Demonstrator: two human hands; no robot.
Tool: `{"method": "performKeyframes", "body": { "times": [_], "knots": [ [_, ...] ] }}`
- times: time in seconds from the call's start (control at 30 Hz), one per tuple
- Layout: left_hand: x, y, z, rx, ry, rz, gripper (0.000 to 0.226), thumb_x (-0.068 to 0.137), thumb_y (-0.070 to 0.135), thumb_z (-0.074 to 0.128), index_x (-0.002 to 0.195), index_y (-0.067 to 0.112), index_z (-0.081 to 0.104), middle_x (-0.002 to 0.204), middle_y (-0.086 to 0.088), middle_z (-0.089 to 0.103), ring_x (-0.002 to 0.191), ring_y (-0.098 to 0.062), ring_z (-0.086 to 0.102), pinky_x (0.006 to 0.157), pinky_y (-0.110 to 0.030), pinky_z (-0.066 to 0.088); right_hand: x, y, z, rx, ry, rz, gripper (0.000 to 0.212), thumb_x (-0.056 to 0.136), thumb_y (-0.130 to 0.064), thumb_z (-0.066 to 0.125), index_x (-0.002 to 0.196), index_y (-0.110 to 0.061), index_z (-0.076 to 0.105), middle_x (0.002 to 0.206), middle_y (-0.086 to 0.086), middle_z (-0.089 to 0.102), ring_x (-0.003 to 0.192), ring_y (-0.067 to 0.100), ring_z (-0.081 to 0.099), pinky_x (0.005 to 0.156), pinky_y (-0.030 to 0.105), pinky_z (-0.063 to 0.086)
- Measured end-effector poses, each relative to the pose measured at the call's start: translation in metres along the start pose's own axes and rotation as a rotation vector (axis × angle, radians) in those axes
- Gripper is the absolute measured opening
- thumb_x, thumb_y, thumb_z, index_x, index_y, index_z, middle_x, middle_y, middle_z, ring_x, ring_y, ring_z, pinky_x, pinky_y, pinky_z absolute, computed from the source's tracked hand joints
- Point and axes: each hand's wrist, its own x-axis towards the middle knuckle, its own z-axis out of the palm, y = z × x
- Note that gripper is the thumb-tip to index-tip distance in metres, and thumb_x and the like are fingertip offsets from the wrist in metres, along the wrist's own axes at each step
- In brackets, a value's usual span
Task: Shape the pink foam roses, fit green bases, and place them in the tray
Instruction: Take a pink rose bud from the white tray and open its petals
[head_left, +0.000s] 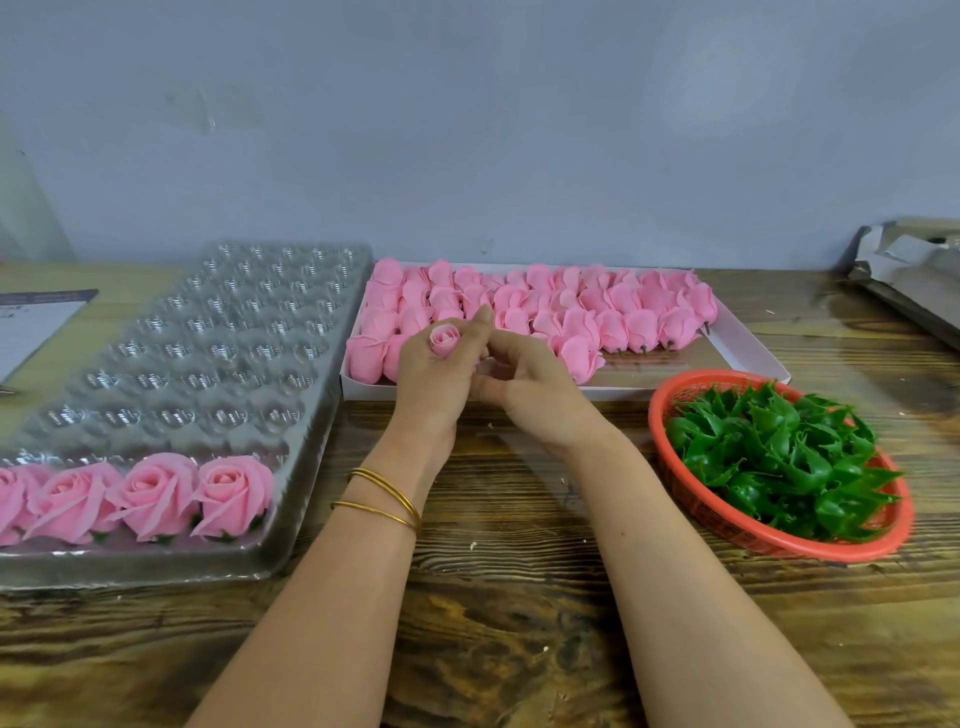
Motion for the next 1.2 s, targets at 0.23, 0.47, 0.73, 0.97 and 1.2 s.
{"method": "performKeyframes", "body": {
  "times": [0.23, 0.47, 0.73, 0.97, 1.2],
  "knots": [
    [0.0006, 0.0007, 0.0016, -0.045, 0.031, -0.034, 0.033, 0.08, 0.042, 0.069, 0.053, 0.027, 0.059, 0.073, -0.014, 0.052, 0.074, -0.026, 0.059, 0.083, -0.05, 0.057, -0.0006, -0.0004, 0.0004, 0.0, 0.022, 0.003, 0.041, 0.082, 0.01, 0.064, 0.116, -0.014, 0.065, 0.096, 0.008, 0.068, 0.094, 0.025, 0.066, 0.088, 0.029, 0.056],
    [0.0035, -0.0024, -0.0005, -0.088, 0.033, -0.063, 0.031, 0.084, 0.045, 0.068, 0.059, 0.026, 0.068, 0.064, -0.001, 0.066, 0.068, -0.017, 0.068, 0.068, -0.034, 0.058, 0.0007, -0.0015, 0.0035, -0.111, 0.112, -0.022, 0.041, 0.072, 0.007, 0.078, 0.091, -0.023, 0.058, 0.087, 0.0, 0.062, 0.073, 0.008, 0.059, 0.069, 0.016, 0.052],
    [-0.0019, 0.0003, 0.0007, -0.075, 0.024, -0.032, 0.031, 0.091, 0.037, 0.067, 0.082, 0.007, 0.066, 0.083, -0.016, 0.062, 0.081, -0.024, 0.069, 0.071, -0.034, 0.057, 0.0011, 0.0016, 0.001, -0.101, 0.08, -0.047, 0.034, 0.081, 0.007, 0.07, 0.108, -0.012, 0.063, 0.088, -0.001, 0.059, 0.076, 0.009, 0.054, 0.076, 0.021, 0.051],
    [-0.0021, 0.0011, 0.0005, -0.028, -0.009, -0.009, 0.029, 0.09, 0.031, 0.069, 0.062, 0.028, 0.074, 0.065, 0.007, 0.069, 0.071, -0.014, 0.072, 0.068, -0.031, 0.058, -0.0028, -0.0042, 0.0021, 0.013, 0.024, -0.038, 0.04, 0.087, 0.009, 0.062, 0.117, -0.016, 0.062, 0.114, 0.029, 0.063, 0.092, 0.019, 0.06, 0.091, 0.029, 0.053],
    [-0.0016, 0.0013, 0.0016, -0.075, 0.029, -0.064, 0.028, 0.081, 0.044, 0.07, 0.059, 0.027, 0.072, 0.065, -0.001, 0.067, 0.076, -0.021, 0.071, 0.081, -0.044, 0.059, -0.0001, -0.0017, 0.0014, -0.013, 0.042, -0.03, 0.038, 0.079, 0.012, 0.069, 0.1, -0.019, 0.063, 0.092, 0.003, 0.062, 0.086, 0.021, 0.061, 0.087, 0.031, 0.056]
  ]
}}
